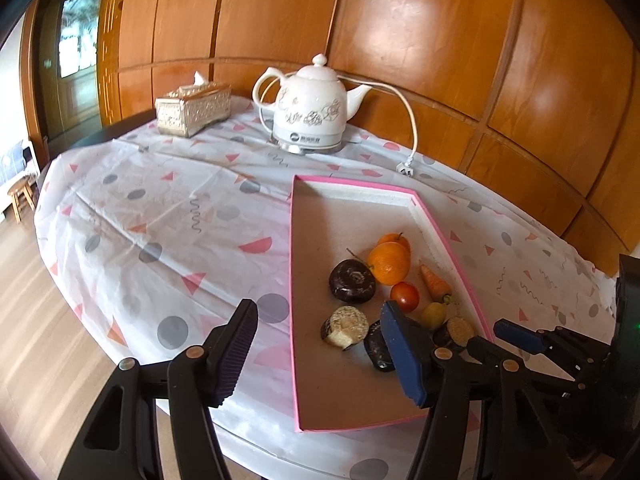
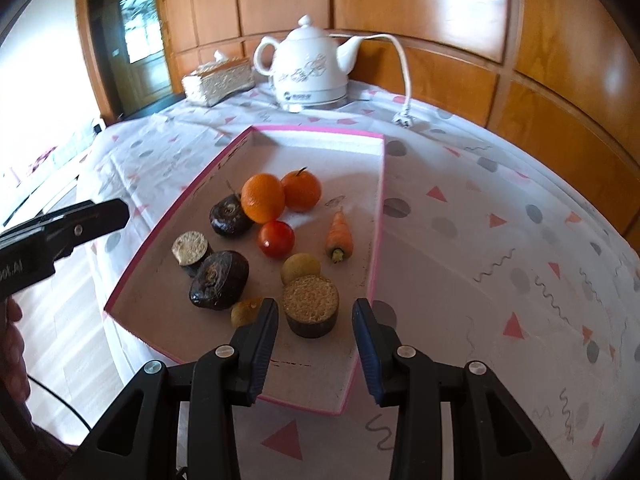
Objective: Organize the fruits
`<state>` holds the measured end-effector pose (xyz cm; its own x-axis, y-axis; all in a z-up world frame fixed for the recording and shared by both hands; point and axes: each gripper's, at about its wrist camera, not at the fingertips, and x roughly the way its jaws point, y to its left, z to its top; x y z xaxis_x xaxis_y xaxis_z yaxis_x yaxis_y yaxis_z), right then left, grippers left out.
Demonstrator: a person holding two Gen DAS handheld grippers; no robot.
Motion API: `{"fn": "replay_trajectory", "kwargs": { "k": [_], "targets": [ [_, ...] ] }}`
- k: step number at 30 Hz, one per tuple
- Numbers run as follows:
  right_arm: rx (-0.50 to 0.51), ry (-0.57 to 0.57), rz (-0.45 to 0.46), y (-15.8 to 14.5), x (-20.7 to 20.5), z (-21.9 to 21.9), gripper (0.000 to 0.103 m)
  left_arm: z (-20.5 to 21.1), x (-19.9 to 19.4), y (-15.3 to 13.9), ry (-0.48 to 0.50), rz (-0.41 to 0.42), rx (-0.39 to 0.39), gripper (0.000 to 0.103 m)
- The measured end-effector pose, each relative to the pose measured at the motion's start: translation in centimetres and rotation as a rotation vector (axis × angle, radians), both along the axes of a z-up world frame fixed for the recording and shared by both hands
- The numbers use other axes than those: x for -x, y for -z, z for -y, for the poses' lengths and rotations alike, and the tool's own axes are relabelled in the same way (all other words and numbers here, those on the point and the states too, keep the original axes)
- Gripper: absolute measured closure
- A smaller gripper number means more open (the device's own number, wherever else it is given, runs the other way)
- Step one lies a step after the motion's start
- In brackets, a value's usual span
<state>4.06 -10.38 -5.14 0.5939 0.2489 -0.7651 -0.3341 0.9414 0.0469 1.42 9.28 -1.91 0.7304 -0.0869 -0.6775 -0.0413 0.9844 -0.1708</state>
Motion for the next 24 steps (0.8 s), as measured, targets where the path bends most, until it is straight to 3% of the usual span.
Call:
{"fn": "replay_trajectory", "kwargs": {
  "k": [11, 13, 14, 15, 21, 24],
  "targets": [
    [-0.009, 0.158, 0.054, -0.9, 1.2, 1.7, 0.062, 1.7, 1.8, -2.2, 0.022, 0.127, -0.086, 0.021],
    [-0.004, 0.185, 0.068, -1.1, 1.5, 2.0, 0.055, 2.1, 2.0, -2.5, 0.030, 0.142, -0.100, 0.015],
    [-0.004, 0.199, 0.072, -1.1, 1.6, 2.1, 0.044, 2.3, 2.2, -2.7, 0.032, 0.156, -0.109, 0.014],
    [-0.006, 0.207, 0.075, -1.1, 1.7, 2.2, 0.040, 2.4, 2.3, -2.8, 0.033, 0.165, -0.115, 0.013],
    [0.004, 0.216, 0.091, -1.4, 2.1, 2.1, 0.040, 2.4, 3.0, -4.2, 0.011, 0.248, -0.141, 0.001],
    [0.013, 0.208, 0.100, -1.6, 2.3, 1.7, 0.040, 2.3, 3.0, -4.4, 0.008, 0.256, -0.146, 0.000]
  ]
}}
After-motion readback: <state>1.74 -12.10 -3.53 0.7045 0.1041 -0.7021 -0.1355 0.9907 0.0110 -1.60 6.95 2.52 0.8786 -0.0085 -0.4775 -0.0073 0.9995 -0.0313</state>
